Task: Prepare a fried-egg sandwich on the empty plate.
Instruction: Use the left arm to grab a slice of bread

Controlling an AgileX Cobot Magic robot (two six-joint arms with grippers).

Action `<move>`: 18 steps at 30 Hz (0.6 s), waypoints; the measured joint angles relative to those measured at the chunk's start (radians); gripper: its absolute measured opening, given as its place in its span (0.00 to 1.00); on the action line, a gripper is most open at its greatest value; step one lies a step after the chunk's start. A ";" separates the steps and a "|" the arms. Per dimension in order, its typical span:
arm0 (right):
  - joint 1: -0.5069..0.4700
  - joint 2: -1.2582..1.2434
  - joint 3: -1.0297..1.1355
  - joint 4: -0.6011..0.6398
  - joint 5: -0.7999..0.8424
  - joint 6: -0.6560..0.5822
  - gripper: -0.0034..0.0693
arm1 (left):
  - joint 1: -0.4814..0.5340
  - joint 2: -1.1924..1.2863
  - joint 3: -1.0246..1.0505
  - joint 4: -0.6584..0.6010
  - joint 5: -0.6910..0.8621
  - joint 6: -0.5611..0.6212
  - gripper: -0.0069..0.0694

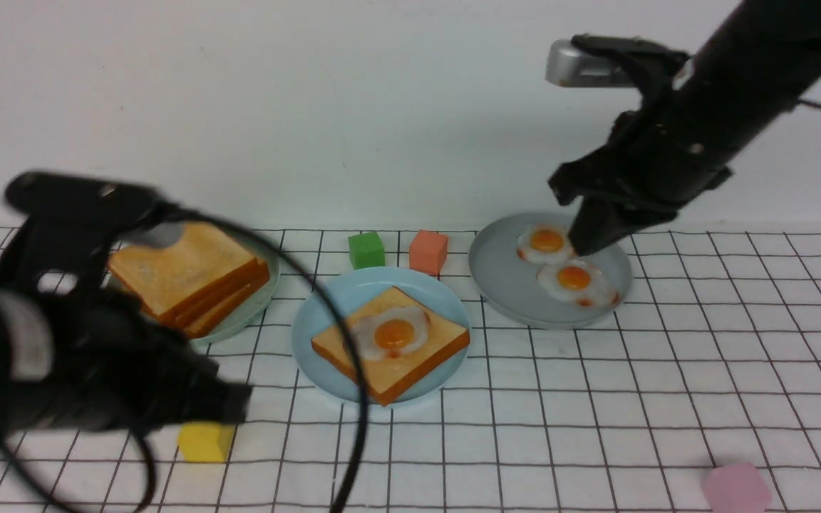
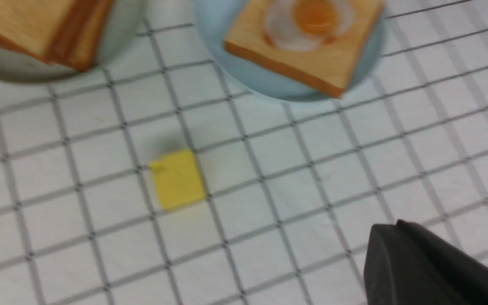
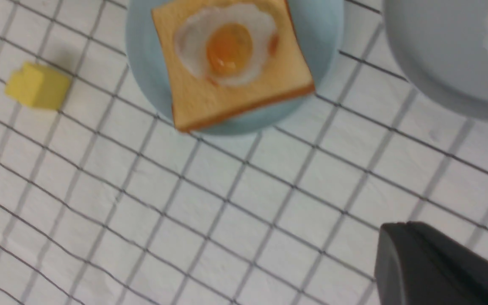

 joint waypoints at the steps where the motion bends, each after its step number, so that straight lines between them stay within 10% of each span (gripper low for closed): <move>1: 0.027 -0.069 0.049 -0.039 -0.023 0.025 0.04 | 0.014 0.042 -0.041 0.010 0.009 0.002 0.07; 18: 0.146 -0.813 0.669 -0.112 -0.270 0.072 0.06 | 0.470 0.607 -0.443 -0.265 0.046 0.464 0.07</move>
